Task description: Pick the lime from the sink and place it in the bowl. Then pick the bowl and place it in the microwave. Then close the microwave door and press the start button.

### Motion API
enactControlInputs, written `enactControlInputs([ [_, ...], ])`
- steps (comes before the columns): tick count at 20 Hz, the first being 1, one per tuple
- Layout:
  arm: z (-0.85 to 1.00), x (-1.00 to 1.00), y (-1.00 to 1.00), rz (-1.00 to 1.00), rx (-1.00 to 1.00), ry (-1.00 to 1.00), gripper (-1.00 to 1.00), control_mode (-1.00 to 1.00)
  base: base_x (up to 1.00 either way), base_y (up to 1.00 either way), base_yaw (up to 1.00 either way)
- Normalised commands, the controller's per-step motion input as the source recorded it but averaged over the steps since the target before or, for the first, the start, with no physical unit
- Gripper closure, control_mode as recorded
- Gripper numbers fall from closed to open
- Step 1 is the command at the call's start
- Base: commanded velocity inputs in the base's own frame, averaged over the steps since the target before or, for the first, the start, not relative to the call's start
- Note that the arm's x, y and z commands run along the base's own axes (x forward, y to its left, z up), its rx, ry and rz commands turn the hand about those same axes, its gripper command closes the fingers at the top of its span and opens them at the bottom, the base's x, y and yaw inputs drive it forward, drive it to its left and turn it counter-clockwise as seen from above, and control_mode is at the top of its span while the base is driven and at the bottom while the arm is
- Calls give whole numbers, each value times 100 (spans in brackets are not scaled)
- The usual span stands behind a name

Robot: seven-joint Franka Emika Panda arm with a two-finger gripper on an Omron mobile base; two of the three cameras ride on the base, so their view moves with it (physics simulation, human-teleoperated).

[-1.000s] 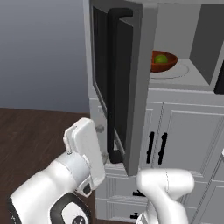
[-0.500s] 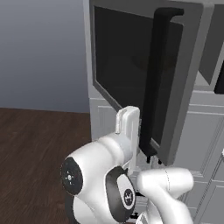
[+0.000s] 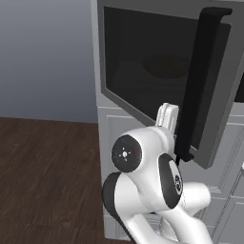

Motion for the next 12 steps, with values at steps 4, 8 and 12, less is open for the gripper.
enactControlInputs([
  [4,0,55,-28,0,9,0,-100,-100,0,0,0],
  [8,0,50,-28,1,8,0,-100,-100,0,0,0],
  [12,0,49,-35,4,11,0,-100,-100,0,0,0],
])
